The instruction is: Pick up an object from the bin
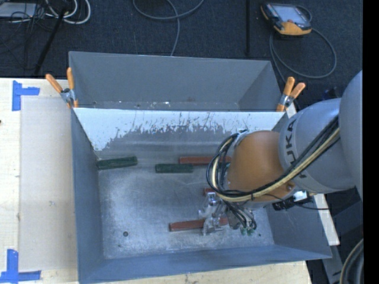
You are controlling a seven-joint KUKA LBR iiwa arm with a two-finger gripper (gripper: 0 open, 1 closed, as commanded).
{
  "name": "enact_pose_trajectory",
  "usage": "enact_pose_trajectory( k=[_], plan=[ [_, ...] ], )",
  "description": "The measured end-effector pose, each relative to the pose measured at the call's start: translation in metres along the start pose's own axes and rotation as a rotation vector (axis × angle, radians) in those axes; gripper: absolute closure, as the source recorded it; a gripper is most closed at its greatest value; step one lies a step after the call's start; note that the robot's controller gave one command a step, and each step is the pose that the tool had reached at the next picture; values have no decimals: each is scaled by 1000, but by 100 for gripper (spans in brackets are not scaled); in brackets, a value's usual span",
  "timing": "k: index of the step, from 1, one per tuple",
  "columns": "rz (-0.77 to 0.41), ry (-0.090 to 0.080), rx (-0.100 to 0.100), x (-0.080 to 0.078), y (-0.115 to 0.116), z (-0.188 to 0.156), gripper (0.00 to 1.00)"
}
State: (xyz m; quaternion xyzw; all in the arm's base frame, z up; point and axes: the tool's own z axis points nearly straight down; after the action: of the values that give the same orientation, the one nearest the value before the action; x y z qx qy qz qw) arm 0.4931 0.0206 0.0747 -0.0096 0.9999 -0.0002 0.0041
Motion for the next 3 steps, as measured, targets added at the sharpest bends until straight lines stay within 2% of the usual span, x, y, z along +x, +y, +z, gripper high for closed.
enact_pose_trajectory(
  k=[2, 3],
  plan=[
    [1, 1, 0, 0, 0, -2, 100],
    [1, 13, 0, 3, 0, -11, 100]
  ],
)
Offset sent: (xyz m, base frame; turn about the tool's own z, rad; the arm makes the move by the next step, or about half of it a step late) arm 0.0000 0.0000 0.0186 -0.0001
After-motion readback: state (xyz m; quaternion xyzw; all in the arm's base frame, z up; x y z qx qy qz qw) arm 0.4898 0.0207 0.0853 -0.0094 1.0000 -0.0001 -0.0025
